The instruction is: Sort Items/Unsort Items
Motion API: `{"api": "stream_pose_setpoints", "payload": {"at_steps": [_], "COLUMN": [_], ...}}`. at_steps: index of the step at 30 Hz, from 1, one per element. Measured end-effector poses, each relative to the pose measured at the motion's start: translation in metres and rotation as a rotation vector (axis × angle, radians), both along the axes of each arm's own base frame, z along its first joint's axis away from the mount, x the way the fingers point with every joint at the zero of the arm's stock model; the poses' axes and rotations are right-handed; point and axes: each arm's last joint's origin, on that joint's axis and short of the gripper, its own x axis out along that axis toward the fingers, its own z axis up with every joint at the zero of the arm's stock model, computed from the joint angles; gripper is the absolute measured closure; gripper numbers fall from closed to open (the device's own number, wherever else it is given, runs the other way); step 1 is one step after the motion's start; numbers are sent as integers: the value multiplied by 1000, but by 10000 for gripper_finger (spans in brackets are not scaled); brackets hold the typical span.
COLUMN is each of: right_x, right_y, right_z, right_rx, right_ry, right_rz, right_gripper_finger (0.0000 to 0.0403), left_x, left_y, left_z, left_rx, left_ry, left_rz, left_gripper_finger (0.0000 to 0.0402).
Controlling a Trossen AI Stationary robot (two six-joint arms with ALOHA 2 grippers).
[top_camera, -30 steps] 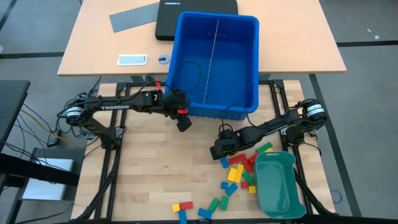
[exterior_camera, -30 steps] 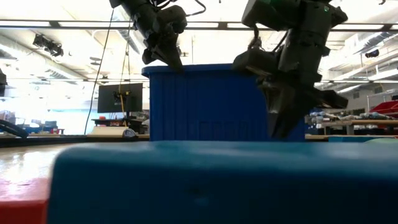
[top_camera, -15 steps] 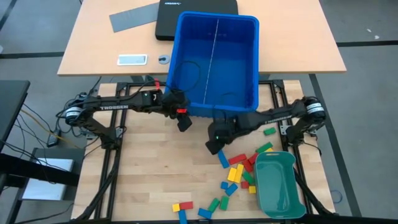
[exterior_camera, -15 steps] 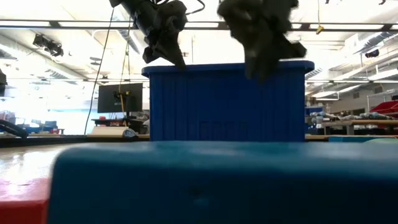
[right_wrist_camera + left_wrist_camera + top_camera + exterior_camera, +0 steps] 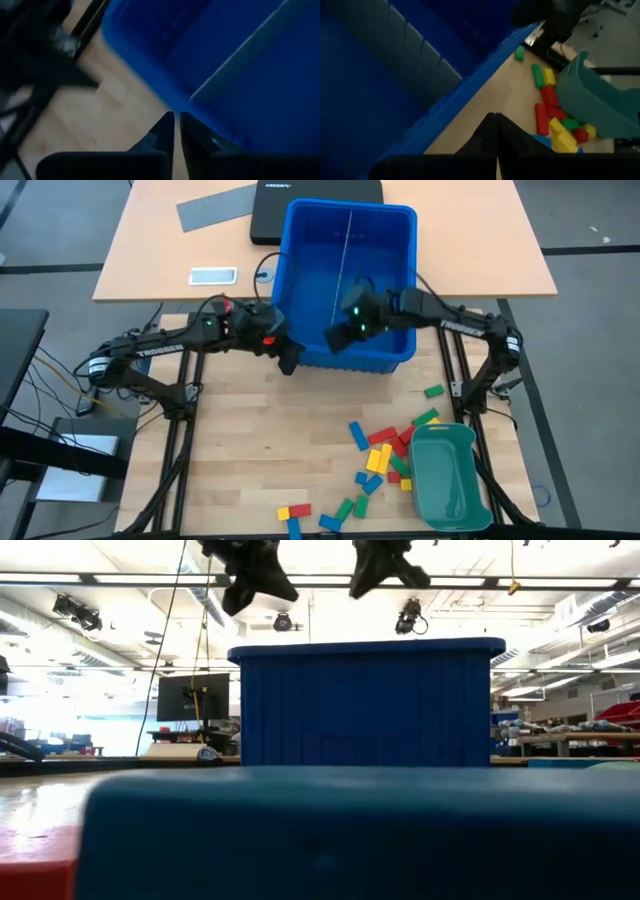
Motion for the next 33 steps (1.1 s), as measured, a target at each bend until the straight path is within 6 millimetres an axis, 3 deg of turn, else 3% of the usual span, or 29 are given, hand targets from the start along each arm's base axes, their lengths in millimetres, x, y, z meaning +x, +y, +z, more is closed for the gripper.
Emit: {"api": "stream_pose_setpoints", "payload": {"at_steps": [4, 9, 14, 19, 23, 26, 33], "right_x": [1, 7, 25, 42, 49, 49, 46], "right_y": [-24, -34, -42, -48, -50, -51, -54], "right_z": [-1, -3, -29, -61, -76, -80, -79], "right_rx": [24, 9, 42, 51, 52, 50, -24], "right_ry": [-70, -117, -45, 54, 106, 133, 168], "right_rz": [-61, -113, -154, -212, -212, -209, -209], "right_gripper_finger": [312, 225, 155, 126, 141, 179, 346], "left_x": [-5, -8, -8, -10, -13, -15, -16], "left_y": [5, 9, 9, 15, 19, 19, 19], "left_z": [2, -1, -1, -1, -3, -6, -7], "left_rx": [-11, -18, 18, 39, 35, 55, 79], "left_ry": [-2, 28, 36, 45, 76, 115, 134], "left_rz": [10, 22, -2, 2, 12, -8, -29], "left_gripper_finger": [400, 400, 400, 400, 400, 398, 397]}}
